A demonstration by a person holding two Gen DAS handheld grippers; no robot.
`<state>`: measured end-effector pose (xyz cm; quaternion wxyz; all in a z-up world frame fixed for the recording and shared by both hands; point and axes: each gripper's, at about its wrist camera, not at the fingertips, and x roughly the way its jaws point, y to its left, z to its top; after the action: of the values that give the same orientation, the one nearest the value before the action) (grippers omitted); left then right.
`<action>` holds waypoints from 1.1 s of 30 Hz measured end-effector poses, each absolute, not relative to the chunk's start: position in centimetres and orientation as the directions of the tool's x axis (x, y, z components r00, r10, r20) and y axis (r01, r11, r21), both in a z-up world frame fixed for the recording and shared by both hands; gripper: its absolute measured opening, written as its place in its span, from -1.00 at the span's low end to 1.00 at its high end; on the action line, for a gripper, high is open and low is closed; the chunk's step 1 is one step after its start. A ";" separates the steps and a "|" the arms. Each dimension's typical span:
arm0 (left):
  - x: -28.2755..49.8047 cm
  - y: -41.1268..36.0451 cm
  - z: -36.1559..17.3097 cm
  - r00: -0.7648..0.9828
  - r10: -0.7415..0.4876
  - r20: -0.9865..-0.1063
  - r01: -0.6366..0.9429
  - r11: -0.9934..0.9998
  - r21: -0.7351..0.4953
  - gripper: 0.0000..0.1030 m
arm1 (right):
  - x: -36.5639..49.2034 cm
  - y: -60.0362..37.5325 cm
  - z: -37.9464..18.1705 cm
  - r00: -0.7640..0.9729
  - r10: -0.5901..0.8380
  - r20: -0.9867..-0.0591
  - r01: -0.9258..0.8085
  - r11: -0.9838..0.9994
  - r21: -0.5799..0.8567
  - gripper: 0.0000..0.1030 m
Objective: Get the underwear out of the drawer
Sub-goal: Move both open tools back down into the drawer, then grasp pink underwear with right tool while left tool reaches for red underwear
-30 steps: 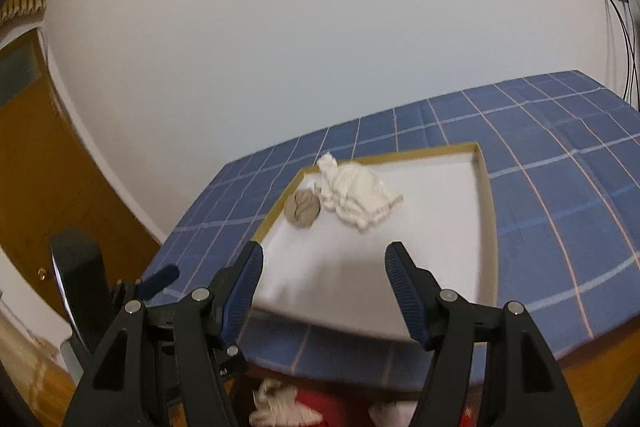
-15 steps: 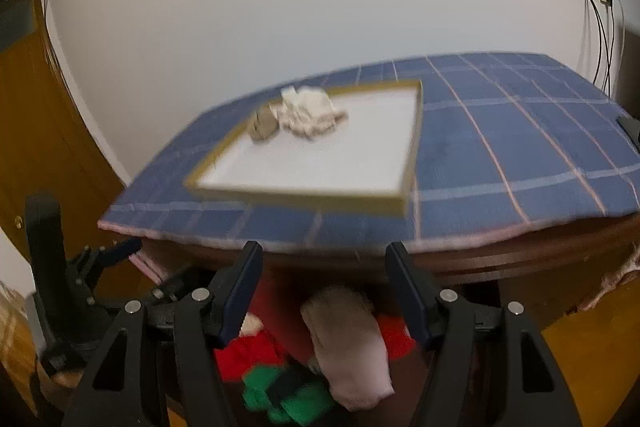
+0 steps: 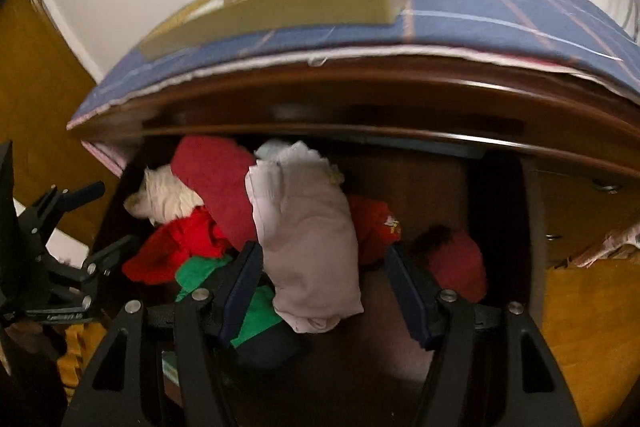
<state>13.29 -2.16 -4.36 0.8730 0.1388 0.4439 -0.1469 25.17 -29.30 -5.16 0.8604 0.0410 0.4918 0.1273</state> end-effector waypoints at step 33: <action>18.3 -3.5 -10.4 0.234 -0.092 -0.968 0.575 0.816 0.061 0.87 | 24.7 -29.8 -7.3 0.308 0.422 -0.853 -0.248 0.901 0.356 -0.58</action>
<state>18.32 -3.55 -10.38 0.7574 0.2084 0.5784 -0.2201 24.73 -29.81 -7.29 0.8048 0.0790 0.5503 0.2081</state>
